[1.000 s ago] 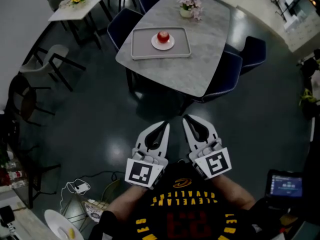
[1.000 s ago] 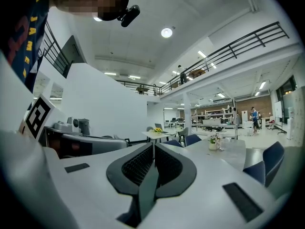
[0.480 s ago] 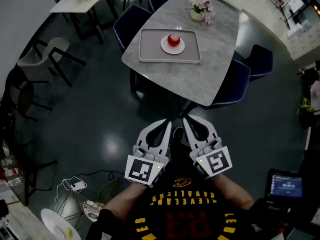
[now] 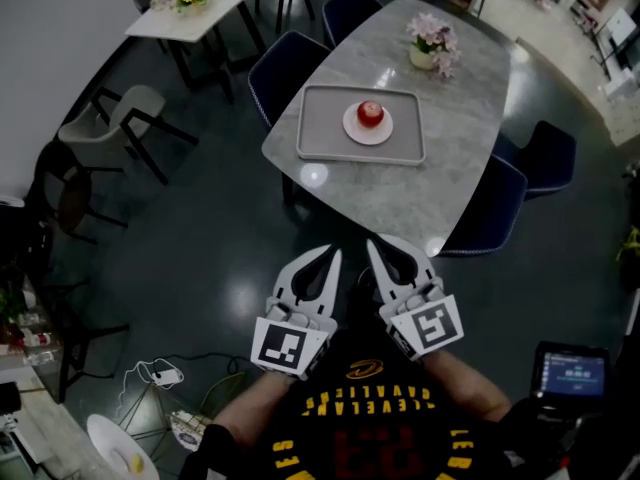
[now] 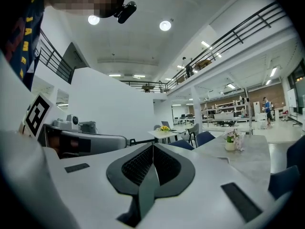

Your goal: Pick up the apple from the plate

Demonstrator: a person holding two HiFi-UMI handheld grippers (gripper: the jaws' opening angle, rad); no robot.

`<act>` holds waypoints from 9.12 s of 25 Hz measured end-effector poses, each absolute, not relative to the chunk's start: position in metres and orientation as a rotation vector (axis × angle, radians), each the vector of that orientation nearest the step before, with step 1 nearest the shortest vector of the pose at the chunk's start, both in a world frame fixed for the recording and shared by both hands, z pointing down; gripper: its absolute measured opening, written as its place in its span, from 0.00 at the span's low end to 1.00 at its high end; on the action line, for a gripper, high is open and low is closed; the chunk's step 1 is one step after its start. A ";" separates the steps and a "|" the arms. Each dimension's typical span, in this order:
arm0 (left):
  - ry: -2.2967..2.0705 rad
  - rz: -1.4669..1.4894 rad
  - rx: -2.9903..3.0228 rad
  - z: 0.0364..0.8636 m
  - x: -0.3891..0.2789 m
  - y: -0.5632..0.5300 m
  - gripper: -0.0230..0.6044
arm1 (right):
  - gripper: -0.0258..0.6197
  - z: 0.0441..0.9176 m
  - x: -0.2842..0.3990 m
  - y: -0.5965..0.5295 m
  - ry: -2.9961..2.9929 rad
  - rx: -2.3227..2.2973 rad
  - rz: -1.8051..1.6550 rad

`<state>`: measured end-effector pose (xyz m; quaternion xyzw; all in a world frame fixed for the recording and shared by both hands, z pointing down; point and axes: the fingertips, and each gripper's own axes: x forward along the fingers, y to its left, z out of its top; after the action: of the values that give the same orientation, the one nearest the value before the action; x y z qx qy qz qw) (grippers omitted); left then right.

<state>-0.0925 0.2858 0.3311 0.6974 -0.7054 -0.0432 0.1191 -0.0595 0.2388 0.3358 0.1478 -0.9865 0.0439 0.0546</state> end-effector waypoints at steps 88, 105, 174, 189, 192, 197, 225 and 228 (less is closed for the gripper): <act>-1.198 0.403 1.561 0.630 -0.298 -0.097 0.17 | 0.18 0.627 -0.144 -0.127 -2.046 0.979 1.132; -1.089 0.265 1.390 0.641 -0.295 -0.093 0.11 | 0.13 0.643 -0.148 -0.117 -1.875 1.019 1.544; -1.050 0.291 1.477 0.604 -0.123 -0.002 0.10 | 0.11 0.607 0.023 -0.018 -1.970 1.125 1.679; -1.012 0.310 1.505 0.600 -0.061 0.031 0.10 | 0.11 0.604 0.086 0.019 -1.964 1.171 1.688; -1.011 0.314 1.512 0.602 -0.052 0.033 0.10 | 0.11 0.606 0.095 0.022 -1.968 1.180 1.692; -1.010 0.315 1.528 0.600 -0.040 0.035 0.10 | 0.11 0.605 0.107 0.026 -1.982 1.197 1.684; -1.021 0.339 1.480 0.640 -0.018 0.025 0.10 | 0.11 0.644 0.130 0.016 -1.927 1.197 1.683; -1.028 0.346 1.472 0.653 -0.018 0.012 0.10 | 0.11 0.657 0.130 0.001 -1.929 1.185 1.683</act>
<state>-0.0180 0.0124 0.6532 0.6376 -0.4452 0.1500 0.6105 0.1295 0.0013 0.6574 0.4147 -0.6750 0.5890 0.1595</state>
